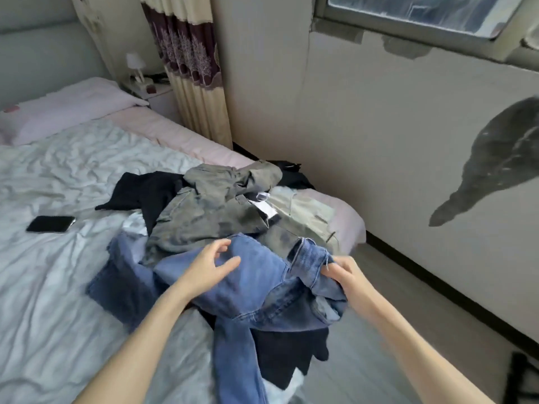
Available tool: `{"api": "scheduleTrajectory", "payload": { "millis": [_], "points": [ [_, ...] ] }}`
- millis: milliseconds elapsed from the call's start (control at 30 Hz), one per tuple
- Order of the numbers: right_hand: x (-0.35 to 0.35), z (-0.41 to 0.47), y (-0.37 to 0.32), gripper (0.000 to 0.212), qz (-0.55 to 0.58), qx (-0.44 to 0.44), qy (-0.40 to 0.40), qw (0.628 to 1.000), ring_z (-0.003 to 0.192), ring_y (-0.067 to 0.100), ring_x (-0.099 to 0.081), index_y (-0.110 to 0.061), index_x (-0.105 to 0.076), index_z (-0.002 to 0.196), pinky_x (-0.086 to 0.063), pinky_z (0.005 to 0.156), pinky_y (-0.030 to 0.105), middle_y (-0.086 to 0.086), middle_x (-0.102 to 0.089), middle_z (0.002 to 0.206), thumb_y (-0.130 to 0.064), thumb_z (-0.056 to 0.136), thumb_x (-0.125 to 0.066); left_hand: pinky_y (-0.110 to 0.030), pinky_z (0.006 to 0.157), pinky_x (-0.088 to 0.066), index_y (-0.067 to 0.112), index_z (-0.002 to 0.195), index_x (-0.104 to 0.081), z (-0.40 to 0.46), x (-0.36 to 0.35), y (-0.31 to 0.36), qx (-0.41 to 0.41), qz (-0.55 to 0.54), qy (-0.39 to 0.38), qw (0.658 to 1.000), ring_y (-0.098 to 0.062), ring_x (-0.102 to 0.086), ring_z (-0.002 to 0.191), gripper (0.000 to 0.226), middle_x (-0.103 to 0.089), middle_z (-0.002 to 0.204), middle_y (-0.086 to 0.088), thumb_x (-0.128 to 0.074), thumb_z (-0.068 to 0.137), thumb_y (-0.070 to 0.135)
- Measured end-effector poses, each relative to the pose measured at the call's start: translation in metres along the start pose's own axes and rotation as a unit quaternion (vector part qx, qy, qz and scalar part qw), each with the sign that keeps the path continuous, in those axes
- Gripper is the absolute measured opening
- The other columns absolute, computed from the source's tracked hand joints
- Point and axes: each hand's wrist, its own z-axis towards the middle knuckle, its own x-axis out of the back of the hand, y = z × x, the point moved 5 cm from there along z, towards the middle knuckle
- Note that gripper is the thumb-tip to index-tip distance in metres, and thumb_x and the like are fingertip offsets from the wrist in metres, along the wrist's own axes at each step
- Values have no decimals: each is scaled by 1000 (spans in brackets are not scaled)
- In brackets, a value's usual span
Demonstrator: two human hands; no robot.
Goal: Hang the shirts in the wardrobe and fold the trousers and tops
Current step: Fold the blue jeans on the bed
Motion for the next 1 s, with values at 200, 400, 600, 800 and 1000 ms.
{"api": "scheduleTrajectory", "payload": {
  "millis": [200,400,600,800,1000],
  "points": [
    [1,-160,-17,22,-155,0,28,988,55,18,-18,-8,-31,53,-14,51,33,3,-24,58,-18,68,-44,-45,116,-13,22,149,-9,-75,-130,-1,6,216,-244,945,-22,-10,144,83,-12,156,-1,-50,86,58],
    [86,-271,-50,19,120,110,379,911,40,3,-37,-20,-42,45,-28,41,15,-13,-42,43,-13,62,-48,-40,98,-44,7,108,-65,-166,-229,40,83,-9,-426,901,-24,-62,98,37,-67,103,-8,-62,88,37],
    [142,-394,17,30,159,33,547,821,58,17,-48,-15,-43,59,-36,60,31,-2,-52,56,-1,86,-43,-27,66,-52,4,89,-74,-186,-239,168,54,-267,-443,854,-27,-67,80,28,-70,93,-18,-65,71,24],
    [191,-465,18,35,216,65,606,763,83,31,-53,3,-54,88,-41,76,43,19,-54,93,-26,68,-51,-27,78,-53,15,106,-72,-220,-251,278,-27,-298,-541,786,-18,-64,106,47,-67,115,-6,-58,80,51],
    [216,-482,-7,33,156,118,625,756,47,8,-49,-22,-52,51,-40,46,20,-7,-52,50,-7,80,-46,-31,81,-46,16,98,-64,-268,-298,350,-282,20,-408,868,-15,-57,87,26,-62,95,2,-60,85,37]
  ]
}}
